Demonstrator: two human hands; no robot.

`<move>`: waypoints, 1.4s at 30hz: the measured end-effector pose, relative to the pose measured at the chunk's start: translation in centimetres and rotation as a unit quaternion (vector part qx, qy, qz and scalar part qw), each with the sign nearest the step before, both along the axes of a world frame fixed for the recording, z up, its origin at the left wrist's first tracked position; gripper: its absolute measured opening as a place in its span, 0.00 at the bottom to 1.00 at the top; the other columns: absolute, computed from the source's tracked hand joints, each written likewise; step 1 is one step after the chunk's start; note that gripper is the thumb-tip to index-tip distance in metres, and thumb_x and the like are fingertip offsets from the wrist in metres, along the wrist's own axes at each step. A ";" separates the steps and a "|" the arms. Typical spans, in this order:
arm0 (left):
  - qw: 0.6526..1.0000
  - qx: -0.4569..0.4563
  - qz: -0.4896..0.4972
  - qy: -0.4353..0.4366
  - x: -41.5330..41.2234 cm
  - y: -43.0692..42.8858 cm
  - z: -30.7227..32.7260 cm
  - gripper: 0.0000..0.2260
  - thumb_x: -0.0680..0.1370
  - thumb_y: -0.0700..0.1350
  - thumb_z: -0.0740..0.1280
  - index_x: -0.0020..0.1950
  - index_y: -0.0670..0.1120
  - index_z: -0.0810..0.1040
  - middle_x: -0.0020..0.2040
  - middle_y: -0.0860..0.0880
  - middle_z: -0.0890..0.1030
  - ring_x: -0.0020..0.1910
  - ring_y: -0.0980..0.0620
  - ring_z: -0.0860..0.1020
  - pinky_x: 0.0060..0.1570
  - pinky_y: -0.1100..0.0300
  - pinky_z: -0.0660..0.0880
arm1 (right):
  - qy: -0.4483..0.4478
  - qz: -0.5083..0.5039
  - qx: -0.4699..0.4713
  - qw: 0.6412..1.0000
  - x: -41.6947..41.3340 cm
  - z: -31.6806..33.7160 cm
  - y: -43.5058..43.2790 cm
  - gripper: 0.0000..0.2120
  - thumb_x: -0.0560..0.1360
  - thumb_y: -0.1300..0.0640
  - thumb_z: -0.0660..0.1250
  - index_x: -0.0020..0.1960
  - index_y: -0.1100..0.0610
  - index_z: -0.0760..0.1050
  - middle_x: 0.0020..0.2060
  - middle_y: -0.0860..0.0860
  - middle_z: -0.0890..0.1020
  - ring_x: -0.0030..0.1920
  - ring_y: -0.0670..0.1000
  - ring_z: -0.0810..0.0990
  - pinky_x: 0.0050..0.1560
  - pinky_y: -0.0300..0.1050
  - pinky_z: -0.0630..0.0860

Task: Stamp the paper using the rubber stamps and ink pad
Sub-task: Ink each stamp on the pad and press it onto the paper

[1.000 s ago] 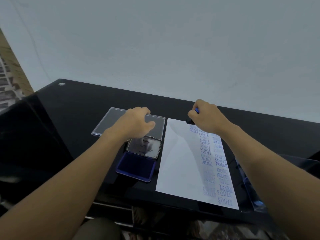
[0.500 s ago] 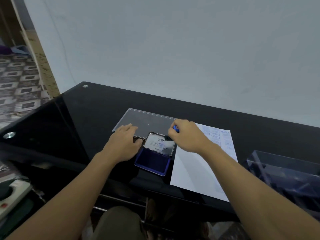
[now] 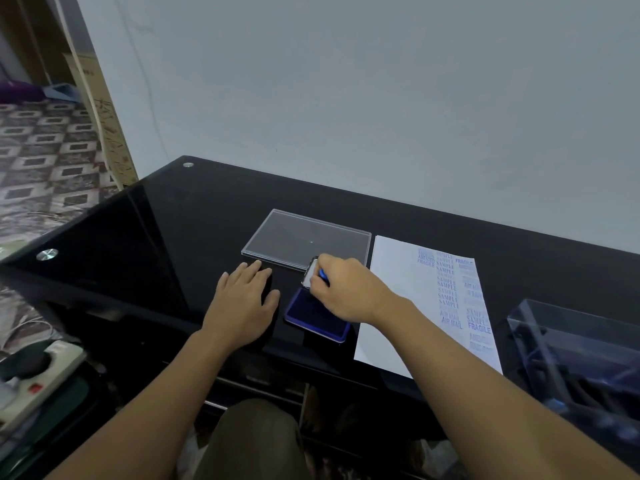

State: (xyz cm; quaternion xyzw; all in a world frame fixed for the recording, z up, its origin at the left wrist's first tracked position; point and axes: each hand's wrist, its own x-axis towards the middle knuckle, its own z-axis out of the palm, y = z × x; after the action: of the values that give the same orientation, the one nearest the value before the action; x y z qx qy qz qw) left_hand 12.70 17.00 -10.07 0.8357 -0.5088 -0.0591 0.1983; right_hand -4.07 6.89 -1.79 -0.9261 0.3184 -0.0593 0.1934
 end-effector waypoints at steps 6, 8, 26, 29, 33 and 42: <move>1.000 -0.017 0.000 -0.019 -0.4 0.4 -0.4 0.24 0.83 0.54 0.55 0.78 0.48 0.62 0.80 0.49 0.58 0.79 0.49 0.52 0.77 0.48 0.48 | 0.010 0.002 -0.010 1.000 0.5 -0.4 0.2 0.09 0.82 0.49 0.56 0.50 0.53 0.70 0.43 0.52 0.80 0.42 0.54 0.80 0.43 0.54 0.80; 0.999 -0.020 0.002 -0.026 -0.4 0.4 -0.4 0.24 0.83 0.54 0.55 0.78 0.48 0.62 0.80 0.49 0.58 0.79 0.49 0.52 0.77 0.47 0.48 | 0.010 0.000 -0.017 1.000 0.6 -0.5 0.2 0.09 0.82 0.50 0.56 0.49 0.53 0.70 0.42 0.52 0.80 0.42 0.54 0.79 0.43 0.54 0.79; 0.999 -0.018 0.013 -0.040 -0.5 0.2 -0.4 0.24 0.82 0.55 0.55 0.77 0.50 0.63 0.79 0.50 0.59 0.79 0.51 0.53 0.77 0.48 0.48 | 0.019 0.023 -0.088 0.996 1.4 -2.4 1.3 0.09 0.82 0.50 0.56 0.51 0.56 0.69 0.41 0.55 0.81 0.39 0.54 0.78 0.39 0.51 0.77; 0.999 -0.020 0.013 -0.042 -0.5 0.2 -0.4 0.24 0.82 0.55 0.56 0.77 0.49 0.63 0.79 0.50 0.60 0.79 0.50 0.54 0.77 0.47 0.49 | 0.015 0.020 -0.093 0.995 1.5 -2.6 1.4 0.09 0.82 0.51 0.56 0.49 0.56 0.68 0.39 0.55 0.80 0.38 0.55 0.77 0.34 0.48 0.70; 0.999 -0.020 0.011 -0.042 -0.5 0.2 -0.3 0.24 0.82 0.55 0.56 0.77 0.49 0.63 0.79 0.50 0.60 0.79 0.50 0.54 0.77 0.47 0.49 | 0.016 0.012 -0.084 0.996 1.7 -2.8 1.4 0.09 0.82 0.50 0.56 0.49 0.55 0.67 0.38 0.53 0.79 0.37 0.53 0.77 0.34 0.47 0.70; 0.999 -0.023 0.015 -0.045 -0.5 0.2 -0.4 0.24 0.81 0.55 0.56 0.76 0.49 0.65 0.79 0.50 0.61 0.78 0.50 0.55 0.76 0.47 0.51 | 0.022 0.001 -0.086 0.996 2.0 -2.7 1.5 0.09 0.82 0.50 0.56 0.47 0.54 0.65 0.35 0.53 0.75 0.34 0.52 0.74 0.32 0.46 0.66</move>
State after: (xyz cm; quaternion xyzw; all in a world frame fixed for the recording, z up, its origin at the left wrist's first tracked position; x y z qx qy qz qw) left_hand 12.20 17.16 -10.44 0.8405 -0.5054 -0.0071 0.1951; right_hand -2.03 8.35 -4.50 -0.9408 0.3150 -0.0662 0.1066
